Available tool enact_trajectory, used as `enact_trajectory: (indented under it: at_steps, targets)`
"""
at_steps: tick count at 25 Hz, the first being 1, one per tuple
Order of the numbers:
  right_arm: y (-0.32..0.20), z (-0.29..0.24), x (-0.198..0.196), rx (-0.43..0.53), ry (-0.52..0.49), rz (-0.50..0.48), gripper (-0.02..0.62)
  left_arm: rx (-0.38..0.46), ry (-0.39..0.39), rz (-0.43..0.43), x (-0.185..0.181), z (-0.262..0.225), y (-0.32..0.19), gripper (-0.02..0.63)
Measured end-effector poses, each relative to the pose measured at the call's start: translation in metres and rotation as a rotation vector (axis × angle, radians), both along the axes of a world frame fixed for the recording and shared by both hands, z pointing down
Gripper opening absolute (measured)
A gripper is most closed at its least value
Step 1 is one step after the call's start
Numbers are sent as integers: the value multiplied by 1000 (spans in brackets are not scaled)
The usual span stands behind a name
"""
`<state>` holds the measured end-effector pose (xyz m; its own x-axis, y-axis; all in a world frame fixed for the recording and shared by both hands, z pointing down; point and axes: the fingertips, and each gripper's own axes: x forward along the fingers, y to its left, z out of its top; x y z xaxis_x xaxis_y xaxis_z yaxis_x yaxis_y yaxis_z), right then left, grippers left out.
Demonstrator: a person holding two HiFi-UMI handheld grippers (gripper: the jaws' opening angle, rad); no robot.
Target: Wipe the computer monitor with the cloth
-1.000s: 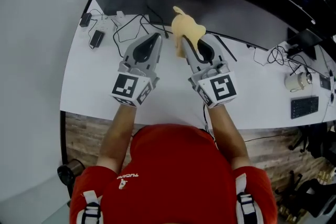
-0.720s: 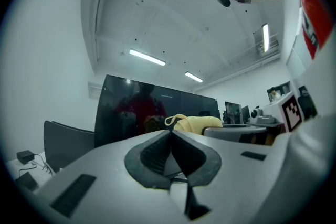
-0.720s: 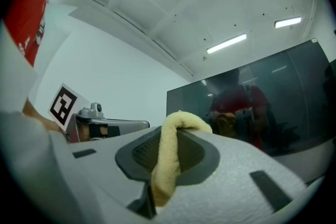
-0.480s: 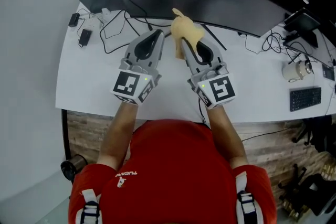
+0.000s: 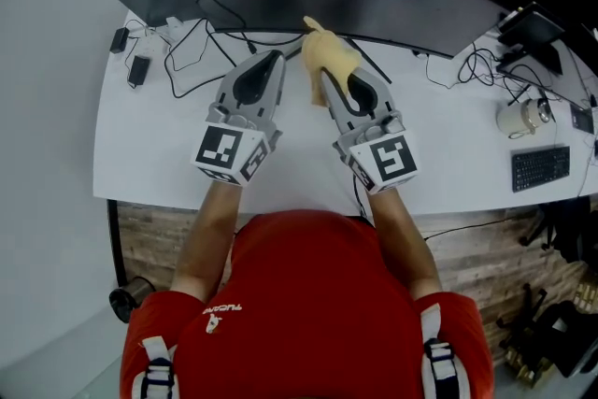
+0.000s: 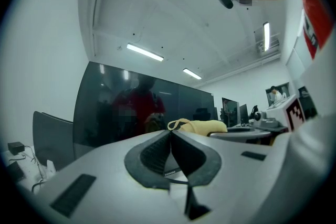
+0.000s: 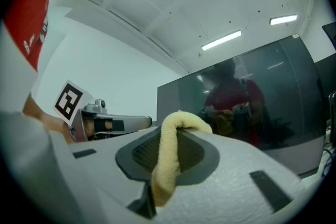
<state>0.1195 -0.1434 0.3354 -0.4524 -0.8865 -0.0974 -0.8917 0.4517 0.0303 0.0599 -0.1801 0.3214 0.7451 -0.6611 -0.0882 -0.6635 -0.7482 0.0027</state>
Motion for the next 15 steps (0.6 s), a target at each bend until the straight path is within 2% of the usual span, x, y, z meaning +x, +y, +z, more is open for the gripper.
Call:
enact_trajectory:
  at_steps: [6, 15]
  targets:
    - [0, 1, 7, -4, -5, 16, 57, -8, -4, 21, 8, 3, 1, 11]
    - [-1, 1, 0, -7, -23, 19, 57, -7, -4, 22, 2, 2, -1, 11]
